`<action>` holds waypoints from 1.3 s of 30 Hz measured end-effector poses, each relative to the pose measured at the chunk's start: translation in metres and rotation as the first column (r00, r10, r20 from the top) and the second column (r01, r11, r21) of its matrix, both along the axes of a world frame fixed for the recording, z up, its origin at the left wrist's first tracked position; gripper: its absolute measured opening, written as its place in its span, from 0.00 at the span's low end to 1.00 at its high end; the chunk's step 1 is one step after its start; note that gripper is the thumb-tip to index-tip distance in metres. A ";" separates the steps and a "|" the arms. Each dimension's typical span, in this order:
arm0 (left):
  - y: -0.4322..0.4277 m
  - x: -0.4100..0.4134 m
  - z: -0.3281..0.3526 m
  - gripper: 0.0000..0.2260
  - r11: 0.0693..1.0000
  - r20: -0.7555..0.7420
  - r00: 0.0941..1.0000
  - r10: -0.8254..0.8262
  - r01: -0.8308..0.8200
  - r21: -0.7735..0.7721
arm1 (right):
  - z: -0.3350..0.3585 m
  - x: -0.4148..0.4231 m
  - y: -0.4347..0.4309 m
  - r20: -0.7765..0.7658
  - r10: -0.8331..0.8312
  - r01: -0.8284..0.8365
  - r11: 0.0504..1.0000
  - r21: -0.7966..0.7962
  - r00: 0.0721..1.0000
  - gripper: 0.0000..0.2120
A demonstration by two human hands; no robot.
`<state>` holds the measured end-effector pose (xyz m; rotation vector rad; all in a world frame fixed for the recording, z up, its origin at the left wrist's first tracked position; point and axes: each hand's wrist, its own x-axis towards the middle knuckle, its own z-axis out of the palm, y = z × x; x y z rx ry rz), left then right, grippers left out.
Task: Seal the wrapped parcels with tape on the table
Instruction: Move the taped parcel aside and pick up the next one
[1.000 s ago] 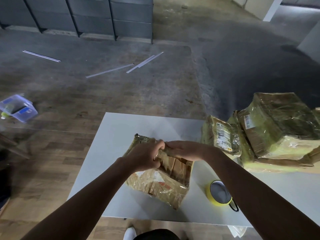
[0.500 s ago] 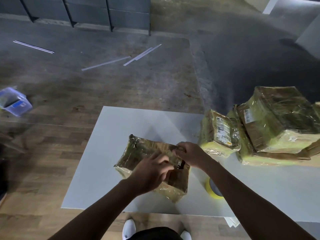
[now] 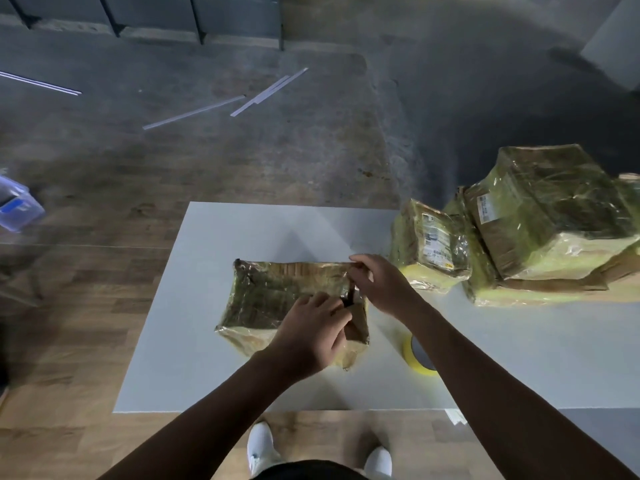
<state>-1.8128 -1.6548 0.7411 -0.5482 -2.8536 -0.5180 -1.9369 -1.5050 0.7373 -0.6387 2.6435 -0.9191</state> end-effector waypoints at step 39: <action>0.152 -0.026 0.021 0.20 0.728 0.508 0.718 0.475 -0.645 0.231 | -0.014 0.022 0.144 0.032 -0.440 0.441 0.897 -0.024 0.898 0.08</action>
